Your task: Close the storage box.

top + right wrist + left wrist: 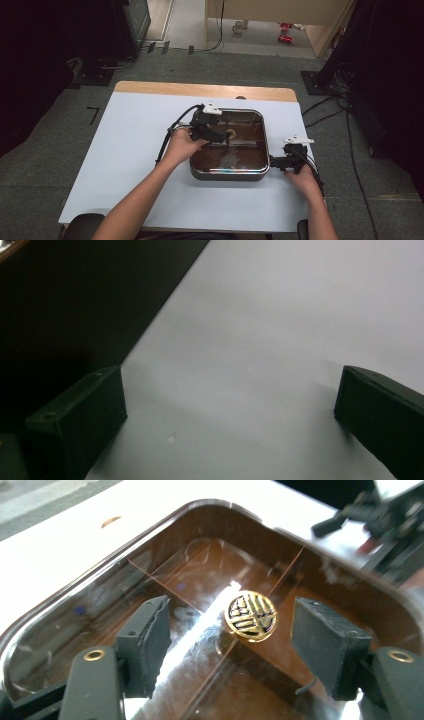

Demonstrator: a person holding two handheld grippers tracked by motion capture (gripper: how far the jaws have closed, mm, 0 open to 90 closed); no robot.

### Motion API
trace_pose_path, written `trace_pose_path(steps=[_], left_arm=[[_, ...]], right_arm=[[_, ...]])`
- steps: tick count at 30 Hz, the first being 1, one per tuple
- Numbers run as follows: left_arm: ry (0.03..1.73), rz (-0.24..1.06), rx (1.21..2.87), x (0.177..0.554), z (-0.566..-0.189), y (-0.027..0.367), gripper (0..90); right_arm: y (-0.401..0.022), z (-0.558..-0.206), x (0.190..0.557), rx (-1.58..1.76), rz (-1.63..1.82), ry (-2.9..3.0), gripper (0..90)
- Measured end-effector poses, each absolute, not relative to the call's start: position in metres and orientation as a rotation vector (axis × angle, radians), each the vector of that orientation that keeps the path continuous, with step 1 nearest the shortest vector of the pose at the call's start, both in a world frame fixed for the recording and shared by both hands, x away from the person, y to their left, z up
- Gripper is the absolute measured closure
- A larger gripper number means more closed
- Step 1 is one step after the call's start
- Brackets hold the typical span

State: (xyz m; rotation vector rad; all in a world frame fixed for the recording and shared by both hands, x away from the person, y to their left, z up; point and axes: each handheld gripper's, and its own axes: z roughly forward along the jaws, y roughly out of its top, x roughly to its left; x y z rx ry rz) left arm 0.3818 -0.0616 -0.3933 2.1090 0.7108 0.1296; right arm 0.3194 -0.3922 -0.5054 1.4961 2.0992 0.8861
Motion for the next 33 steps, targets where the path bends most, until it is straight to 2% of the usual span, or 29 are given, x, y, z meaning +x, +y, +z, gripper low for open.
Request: trace_pose_path(steps=[2,13,33], left_arm=[[0.720,0.092,2.091,0.383,-0.392,-0.053,31.2],[0.697,0.240,2.138,0.374,-0.392,-0.019,30.0],[0.755,0.345,2.120,0.358,-0.413,0.042,28.0]], right_arm=[[-0.392,-0.505,0.319,1.497,0.886,2.100,0.0],[-0.392,-0.505,0.319,1.498,0.886,2.100,0.0],[-0.392,-0.505,0.319,1.496,0.886,2.100,0.0]])
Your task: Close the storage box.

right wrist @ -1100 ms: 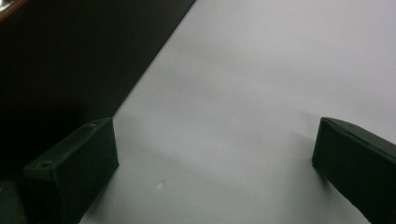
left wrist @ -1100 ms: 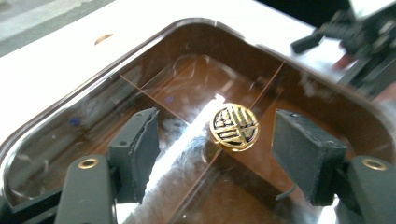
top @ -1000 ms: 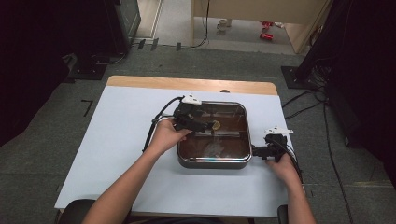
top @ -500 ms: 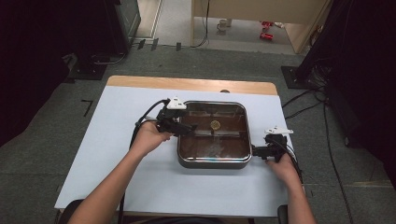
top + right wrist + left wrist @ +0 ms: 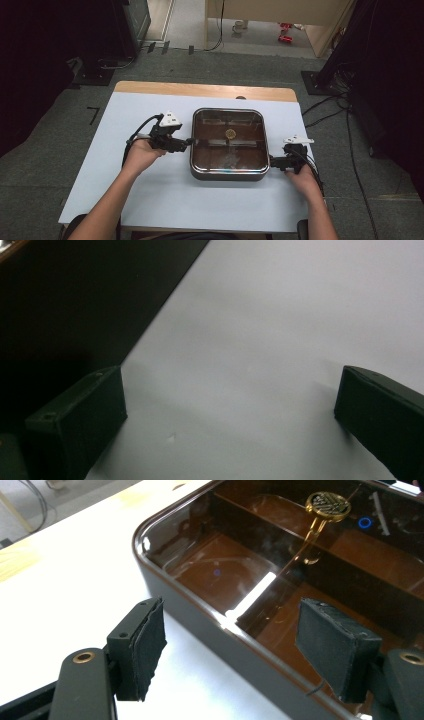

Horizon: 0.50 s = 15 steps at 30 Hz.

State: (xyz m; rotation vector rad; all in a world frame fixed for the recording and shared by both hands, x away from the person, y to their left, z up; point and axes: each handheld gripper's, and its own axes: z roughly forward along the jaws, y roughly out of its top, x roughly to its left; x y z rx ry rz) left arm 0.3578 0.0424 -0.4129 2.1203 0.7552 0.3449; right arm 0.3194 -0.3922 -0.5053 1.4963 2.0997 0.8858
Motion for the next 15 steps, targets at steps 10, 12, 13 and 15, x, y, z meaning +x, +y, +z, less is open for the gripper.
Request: trace_pose_path(steps=[10,12,13,15], left_arm=[[0.792,0.393,2.121,0.347,-0.434,0.073,27.4],[0.788,0.412,2.124,0.343,-0.438,0.078,27.2],[0.791,0.418,2.127,0.341,-0.441,0.081,27.0],[0.804,0.420,2.127,0.336,-0.445,0.087,26.6]], right_arm=[[-0.392,-0.505,0.319,1.496,0.886,2.099,0.0],[-0.392,-0.505,0.319,1.496,0.886,2.100,0.0],[-0.392,-0.505,0.319,1.496,0.886,2.100,0.0],[-0.392,-0.505,0.319,1.496,0.886,2.100,0.0]])
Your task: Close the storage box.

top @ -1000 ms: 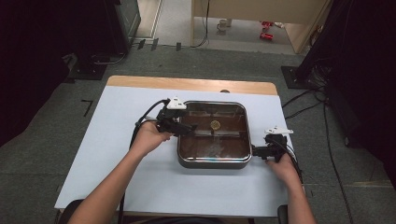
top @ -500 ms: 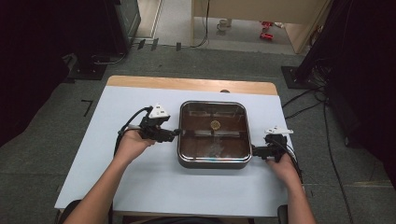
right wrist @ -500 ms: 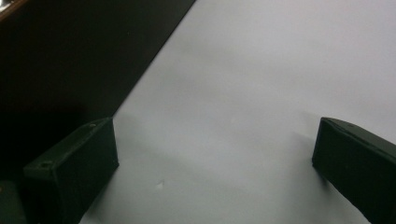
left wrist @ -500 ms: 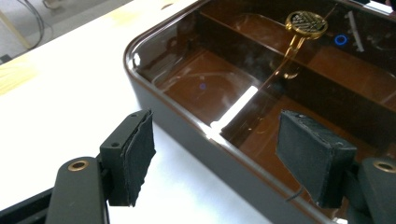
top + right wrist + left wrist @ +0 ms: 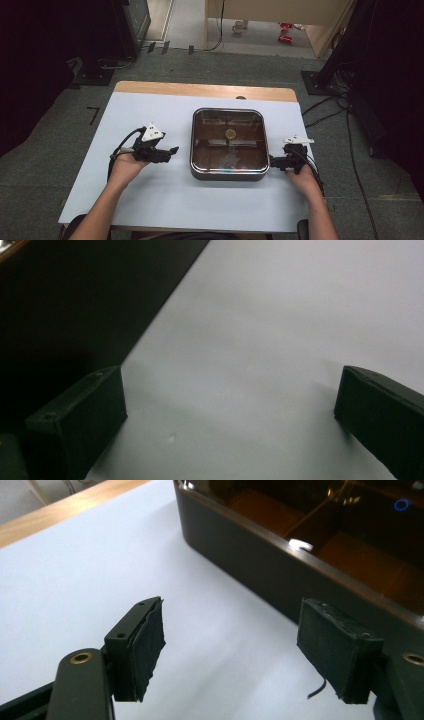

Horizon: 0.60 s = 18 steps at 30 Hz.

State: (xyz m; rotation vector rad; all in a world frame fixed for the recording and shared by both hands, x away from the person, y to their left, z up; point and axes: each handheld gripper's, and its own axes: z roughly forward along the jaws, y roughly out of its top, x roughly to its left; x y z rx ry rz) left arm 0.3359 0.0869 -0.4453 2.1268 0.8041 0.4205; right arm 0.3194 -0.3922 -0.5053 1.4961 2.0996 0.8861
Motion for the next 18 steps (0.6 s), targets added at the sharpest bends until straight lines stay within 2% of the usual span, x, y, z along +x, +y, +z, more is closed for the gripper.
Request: trace_pose_path(steps=[6,13,18], left_arm=[[0.822,0.421,2.122,0.328,-0.454,0.092,25.7],[0.841,0.325,2.145,0.319,-0.469,0.091,24.8],[0.832,0.327,2.188,0.313,-0.480,0.086,24.7]], right_arm=[[-0.392,-0.505,0.319,1.496,0.886,2.100,0.0],[-0.392,-0.505,0.319,1.496,0.886,2.100,0.0],[-0.392,-0.505,0.319,1.498,0.886,2.099,0.0]])
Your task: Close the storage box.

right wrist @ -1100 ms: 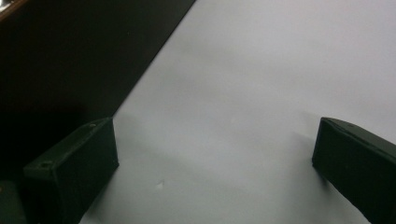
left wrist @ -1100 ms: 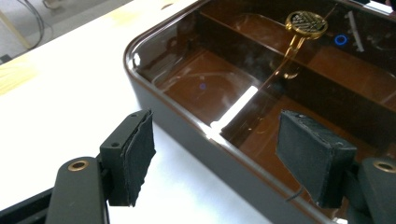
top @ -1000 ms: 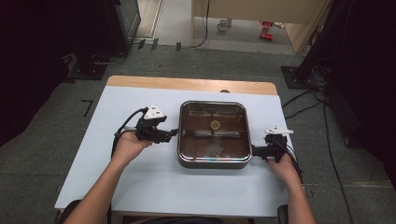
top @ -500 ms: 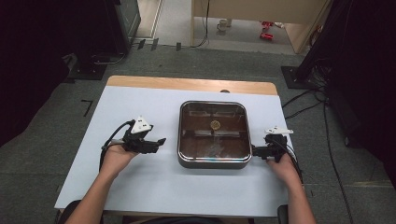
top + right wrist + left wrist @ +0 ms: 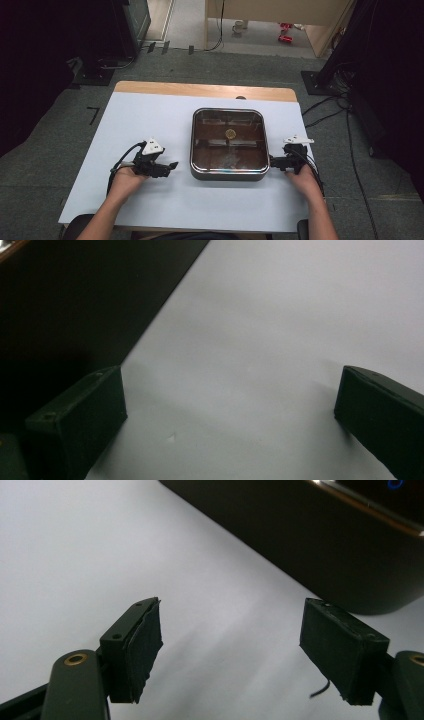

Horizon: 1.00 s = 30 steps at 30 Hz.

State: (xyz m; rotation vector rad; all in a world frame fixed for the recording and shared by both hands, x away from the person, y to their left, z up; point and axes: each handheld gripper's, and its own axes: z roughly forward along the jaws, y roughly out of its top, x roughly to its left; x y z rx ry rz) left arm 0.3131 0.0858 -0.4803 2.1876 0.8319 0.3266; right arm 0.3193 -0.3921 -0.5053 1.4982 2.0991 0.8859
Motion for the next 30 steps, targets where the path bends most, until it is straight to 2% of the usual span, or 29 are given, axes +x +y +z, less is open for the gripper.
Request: trace_pose_path(steps=[10,18,30], left_arm=[[0.877,0.295,2.211,0.316,-0.493,0.077,20.6],[0.908,0.384,2.177,0.307,-0.498,0.070,18.5],[0.912,0.396,2.172,0.306,-0.499,0.070,17.4]], right_arm=[[-0.392,-0.505,0.319,1.498,0.886,2.099,0.0],[-0.392,-0.505,0.319,1.498,0.886,2.099,0.0],[-0.392,-0.505,0.319,1.498,0.886,2.099,0.0]])
